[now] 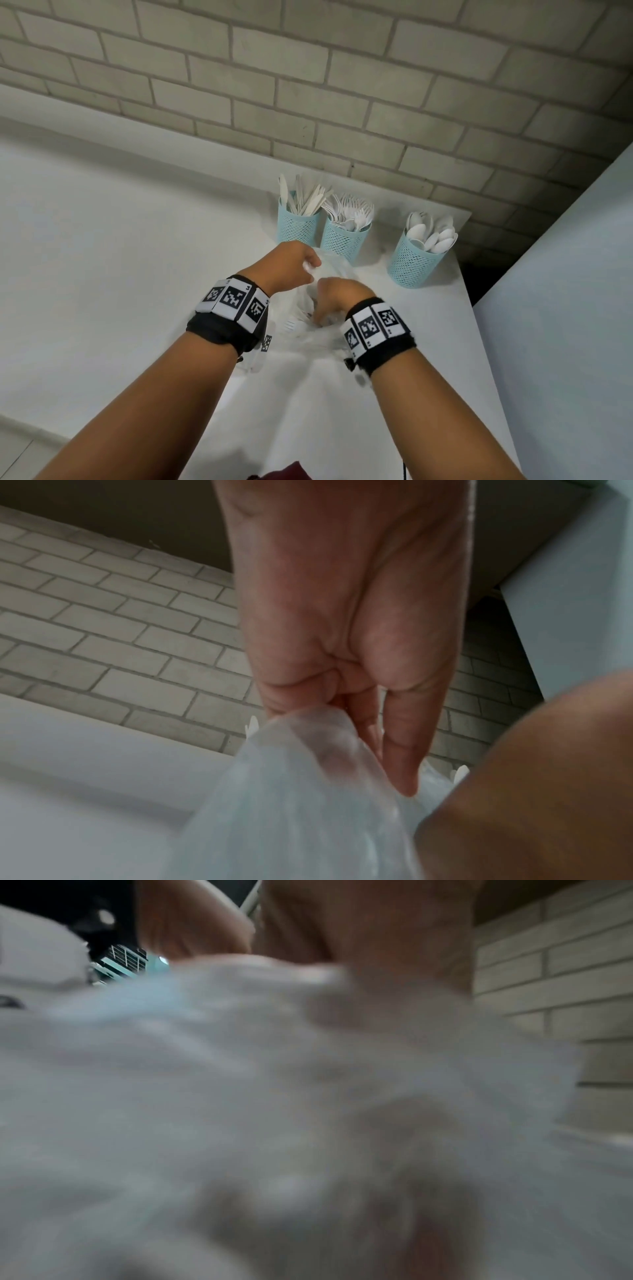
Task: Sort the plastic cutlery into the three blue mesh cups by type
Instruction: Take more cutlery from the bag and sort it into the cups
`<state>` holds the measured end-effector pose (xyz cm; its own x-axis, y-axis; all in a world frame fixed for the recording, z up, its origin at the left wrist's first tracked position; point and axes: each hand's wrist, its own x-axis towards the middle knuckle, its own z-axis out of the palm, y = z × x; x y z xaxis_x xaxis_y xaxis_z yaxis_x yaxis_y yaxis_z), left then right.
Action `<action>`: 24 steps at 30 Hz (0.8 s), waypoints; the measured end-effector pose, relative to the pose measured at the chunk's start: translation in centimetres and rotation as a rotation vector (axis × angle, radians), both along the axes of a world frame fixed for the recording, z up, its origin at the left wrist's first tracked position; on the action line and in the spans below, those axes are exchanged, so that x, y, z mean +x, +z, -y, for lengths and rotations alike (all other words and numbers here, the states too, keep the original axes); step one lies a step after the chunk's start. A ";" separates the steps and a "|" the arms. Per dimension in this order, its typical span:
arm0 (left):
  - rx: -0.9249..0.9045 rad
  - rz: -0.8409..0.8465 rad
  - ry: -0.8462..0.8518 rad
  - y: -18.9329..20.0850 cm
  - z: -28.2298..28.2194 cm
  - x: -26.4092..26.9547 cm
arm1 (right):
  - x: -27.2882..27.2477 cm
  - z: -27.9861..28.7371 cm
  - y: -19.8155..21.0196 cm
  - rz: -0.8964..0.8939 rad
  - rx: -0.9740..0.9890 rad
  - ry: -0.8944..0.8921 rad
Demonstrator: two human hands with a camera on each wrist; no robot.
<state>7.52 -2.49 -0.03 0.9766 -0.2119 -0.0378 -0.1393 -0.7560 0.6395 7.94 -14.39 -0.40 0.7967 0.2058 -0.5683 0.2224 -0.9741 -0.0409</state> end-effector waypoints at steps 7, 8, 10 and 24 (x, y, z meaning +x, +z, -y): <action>-0.042 0.011 0.001 0.2 0.3 -0.2 | -0.8 -0.5 -2.0 0.142 0.066 0.001; -0.039 0.012 -0.005 0.3 0.4 -0.3 | -0.7 -0.6 -2.3 0.143 0.082 -0.023; -0.034 0.008 -0.014 0.3 0.6 -0.2 | -0.5 -0.8 -3.0 0.161 0.084 -0.026; -0.032 0.012 -0.041 0.2 0.8 -0.3 | -0.4 -1.9 -4.7 0.273 0.057 0.018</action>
